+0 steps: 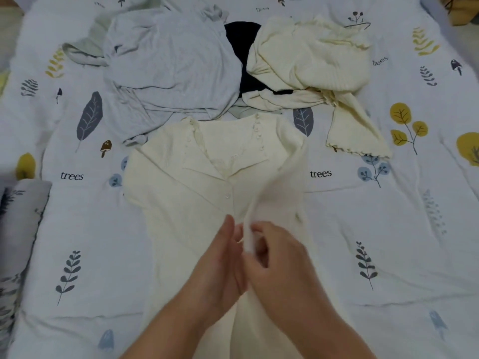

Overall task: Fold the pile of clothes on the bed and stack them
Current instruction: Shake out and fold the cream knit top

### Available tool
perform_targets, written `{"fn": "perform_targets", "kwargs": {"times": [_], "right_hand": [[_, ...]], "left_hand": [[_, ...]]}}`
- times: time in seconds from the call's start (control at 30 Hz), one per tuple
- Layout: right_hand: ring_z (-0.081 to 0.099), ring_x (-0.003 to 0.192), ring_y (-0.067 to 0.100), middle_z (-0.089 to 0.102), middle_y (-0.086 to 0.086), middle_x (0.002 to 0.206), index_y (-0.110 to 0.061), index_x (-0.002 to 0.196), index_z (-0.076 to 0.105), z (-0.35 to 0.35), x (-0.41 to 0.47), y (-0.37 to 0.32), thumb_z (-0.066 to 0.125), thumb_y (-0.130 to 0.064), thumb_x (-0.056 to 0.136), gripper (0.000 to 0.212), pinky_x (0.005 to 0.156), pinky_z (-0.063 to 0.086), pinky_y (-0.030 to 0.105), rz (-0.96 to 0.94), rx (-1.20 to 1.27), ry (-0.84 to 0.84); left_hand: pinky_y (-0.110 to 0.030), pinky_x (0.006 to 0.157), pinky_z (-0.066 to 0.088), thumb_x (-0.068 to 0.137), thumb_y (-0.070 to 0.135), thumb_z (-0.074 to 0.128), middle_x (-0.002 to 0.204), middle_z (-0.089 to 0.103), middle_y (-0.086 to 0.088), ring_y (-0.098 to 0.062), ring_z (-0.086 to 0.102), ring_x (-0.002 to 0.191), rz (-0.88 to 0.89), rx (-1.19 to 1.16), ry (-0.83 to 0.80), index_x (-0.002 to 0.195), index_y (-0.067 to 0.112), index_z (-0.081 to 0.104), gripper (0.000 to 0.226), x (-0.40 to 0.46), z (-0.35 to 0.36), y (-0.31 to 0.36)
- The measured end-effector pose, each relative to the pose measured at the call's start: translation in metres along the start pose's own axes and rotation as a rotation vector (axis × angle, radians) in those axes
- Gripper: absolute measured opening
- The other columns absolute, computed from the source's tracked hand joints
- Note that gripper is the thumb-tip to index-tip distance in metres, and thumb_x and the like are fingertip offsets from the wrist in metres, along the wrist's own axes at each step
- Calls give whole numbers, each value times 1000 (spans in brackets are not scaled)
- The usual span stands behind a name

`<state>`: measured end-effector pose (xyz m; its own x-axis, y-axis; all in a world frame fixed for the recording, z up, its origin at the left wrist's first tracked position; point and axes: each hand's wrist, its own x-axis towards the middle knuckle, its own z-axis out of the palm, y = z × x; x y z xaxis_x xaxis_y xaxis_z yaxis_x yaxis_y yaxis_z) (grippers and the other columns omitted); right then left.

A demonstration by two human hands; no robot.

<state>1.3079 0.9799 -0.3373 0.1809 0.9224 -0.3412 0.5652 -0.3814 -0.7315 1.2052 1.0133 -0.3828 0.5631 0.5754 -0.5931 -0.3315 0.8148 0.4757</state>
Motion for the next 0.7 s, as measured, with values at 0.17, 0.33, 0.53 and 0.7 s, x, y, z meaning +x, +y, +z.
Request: {"fn": "perform_targets", "kwargs": {"times": [0.17,0.33,0.53,0.7], "right_hand": [[45,116,6,46,-12,126,-32,136,41,28,2,12,47,-32,92,44,97,34,19,52,-39,-305],[50,114,19,52,2,126,-22,129,49,18,35,46,48,-20,92,38,93,35,25,152,-216,-79],[43,107,30,36,13,123,-28,148,19,-2,120,59,39,-8,94,61,83,38,35,80,-474,123],[43,102,32,33,17,122,-28,146,22,-9,173,64,37,-15,98,52,79,39,38,-17,-821,27]], "left_hand": [[-27,59,50,86,31,59,85,70,-8,-18,65,71,-116,478,426,94,7,67,27,-3,-55,-3],[-25,62,41,71,40,72,87,60,6,-11,58,78,-139,1173,727,89,20,49,35,-5,-70,-23],[-24,59,41,83,5,50,74,62,-1,-15,55,67,-133,1117,585,83,12,60,12,-11,-81,-22],[-30,64,40,70,-5,37,87,62,-25,-27,56,78,-209,475,504,95,-6,64,36,-23,-100,-4]]}}
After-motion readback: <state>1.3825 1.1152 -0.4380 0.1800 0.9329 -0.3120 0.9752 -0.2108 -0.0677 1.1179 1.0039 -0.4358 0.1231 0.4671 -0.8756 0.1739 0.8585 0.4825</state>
